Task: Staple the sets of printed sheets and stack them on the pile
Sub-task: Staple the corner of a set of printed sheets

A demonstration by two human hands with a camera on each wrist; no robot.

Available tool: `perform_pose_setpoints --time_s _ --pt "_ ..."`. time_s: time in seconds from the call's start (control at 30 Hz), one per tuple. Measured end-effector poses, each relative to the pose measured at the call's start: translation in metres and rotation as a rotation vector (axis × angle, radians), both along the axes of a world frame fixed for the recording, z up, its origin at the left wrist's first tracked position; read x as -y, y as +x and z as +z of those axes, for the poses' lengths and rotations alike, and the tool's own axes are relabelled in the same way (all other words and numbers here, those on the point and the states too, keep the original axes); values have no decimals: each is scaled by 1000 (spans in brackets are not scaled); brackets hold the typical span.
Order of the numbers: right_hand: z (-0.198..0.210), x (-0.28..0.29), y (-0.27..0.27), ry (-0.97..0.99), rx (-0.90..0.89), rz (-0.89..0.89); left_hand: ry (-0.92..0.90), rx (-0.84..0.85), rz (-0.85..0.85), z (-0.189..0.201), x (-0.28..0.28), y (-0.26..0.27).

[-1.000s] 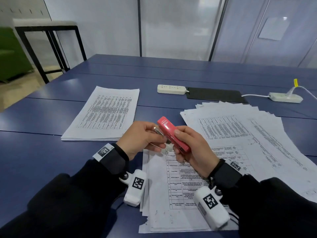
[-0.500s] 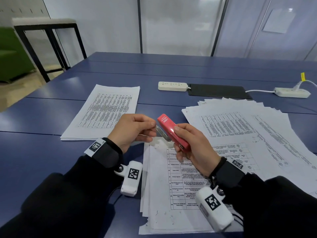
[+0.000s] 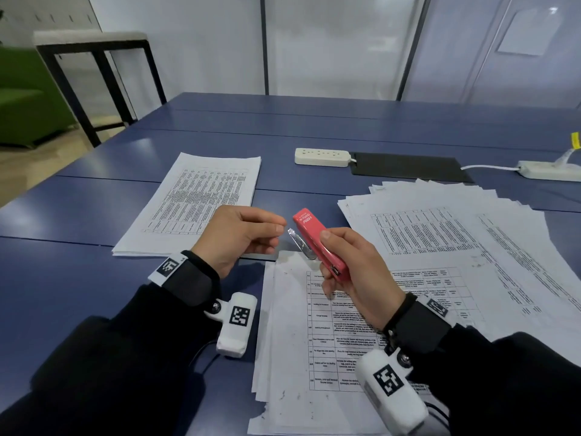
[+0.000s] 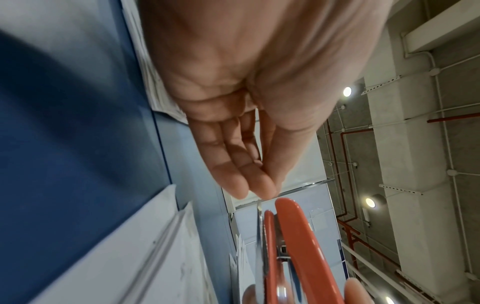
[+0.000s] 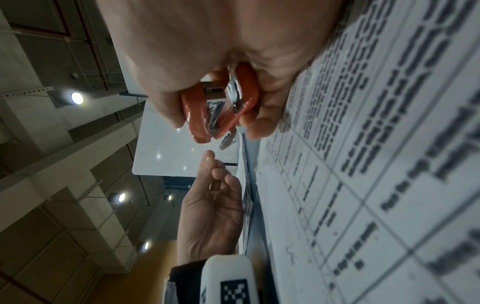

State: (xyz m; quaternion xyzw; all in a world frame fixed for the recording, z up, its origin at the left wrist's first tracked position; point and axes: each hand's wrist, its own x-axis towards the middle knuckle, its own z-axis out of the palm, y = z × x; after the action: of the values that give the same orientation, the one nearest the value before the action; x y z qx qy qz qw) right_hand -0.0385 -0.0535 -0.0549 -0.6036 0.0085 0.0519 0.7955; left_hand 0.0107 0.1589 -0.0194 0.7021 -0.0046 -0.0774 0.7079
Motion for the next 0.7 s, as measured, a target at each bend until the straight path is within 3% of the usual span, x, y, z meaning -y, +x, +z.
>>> perform_pose_setpoints --time_s 0.43,0.57,0.7 --pt "9 -2 -7 -10 19 -12 36 -15 -100 6 -5 -22" --pt "10 0 -8 -48 24 9 146 85 -184 14 -27 -66" --pt "13 1 -9 -88 35 20 293 136 -188 26 -96 -141"
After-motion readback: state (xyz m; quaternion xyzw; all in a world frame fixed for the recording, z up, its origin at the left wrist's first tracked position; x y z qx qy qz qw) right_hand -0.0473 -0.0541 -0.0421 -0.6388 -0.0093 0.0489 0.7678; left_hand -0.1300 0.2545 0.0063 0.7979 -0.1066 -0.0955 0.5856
